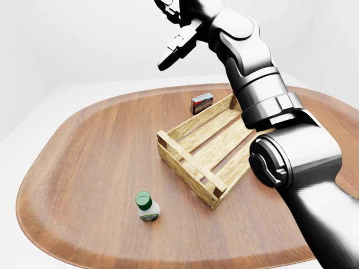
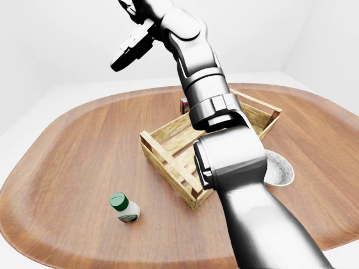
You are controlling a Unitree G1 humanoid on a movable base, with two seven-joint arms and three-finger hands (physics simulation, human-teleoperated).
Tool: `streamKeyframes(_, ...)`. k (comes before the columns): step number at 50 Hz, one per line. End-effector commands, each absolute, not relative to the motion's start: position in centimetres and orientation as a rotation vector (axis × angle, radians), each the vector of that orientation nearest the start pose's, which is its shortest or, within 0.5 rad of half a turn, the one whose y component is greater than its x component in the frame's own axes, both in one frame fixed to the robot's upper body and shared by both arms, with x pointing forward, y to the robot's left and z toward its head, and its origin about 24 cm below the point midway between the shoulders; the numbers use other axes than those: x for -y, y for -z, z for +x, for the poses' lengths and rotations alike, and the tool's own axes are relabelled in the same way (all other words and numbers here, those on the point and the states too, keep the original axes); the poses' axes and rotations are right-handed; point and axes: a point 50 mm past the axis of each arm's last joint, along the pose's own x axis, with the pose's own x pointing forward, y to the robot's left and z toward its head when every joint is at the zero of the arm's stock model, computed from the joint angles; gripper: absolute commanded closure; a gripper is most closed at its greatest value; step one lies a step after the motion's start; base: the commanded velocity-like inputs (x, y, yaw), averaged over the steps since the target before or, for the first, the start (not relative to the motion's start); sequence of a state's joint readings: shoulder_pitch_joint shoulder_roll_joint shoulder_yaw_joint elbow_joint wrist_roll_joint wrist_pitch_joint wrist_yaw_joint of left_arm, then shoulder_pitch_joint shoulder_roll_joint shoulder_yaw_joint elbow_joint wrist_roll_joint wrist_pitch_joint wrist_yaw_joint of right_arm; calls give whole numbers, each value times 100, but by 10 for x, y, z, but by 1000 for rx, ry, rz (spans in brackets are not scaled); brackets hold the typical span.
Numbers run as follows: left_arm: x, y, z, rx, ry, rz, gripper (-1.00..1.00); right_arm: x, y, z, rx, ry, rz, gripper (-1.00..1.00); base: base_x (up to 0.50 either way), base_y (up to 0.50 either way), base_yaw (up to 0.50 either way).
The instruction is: Pick up the salad dressing and put it in the tray.
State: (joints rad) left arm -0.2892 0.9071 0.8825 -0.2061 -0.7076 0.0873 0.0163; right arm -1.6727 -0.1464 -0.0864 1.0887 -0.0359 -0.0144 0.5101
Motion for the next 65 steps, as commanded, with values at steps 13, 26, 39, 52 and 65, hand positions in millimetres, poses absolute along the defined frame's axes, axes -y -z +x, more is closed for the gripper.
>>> streamKeyframes(13,-368,-338,164,958,-455,161,-100,-27,-322,385,315,-954,-341,-100,0,0,0)
streamKeyframes(26,-369,-337,165,952,-456,164,-100,-70,-253,368,174,-1150,-309,-100,0,0,0)
streamKeyframes(39,-368,-337,165,955,-455,165,-100,-93,-165,342,-29,-1277,-290,-100,0,0,0)
streamKeyframes(52,-369,-337,165,951,-455,165,-100,-89,-102,322,-248,-1292,-294,-100,0,0,0)
streamKeyframes(65,-370,-333,168,935,-457,164,-100,-87,-94,320,-285,-1282,-324,-100,0,0,0)
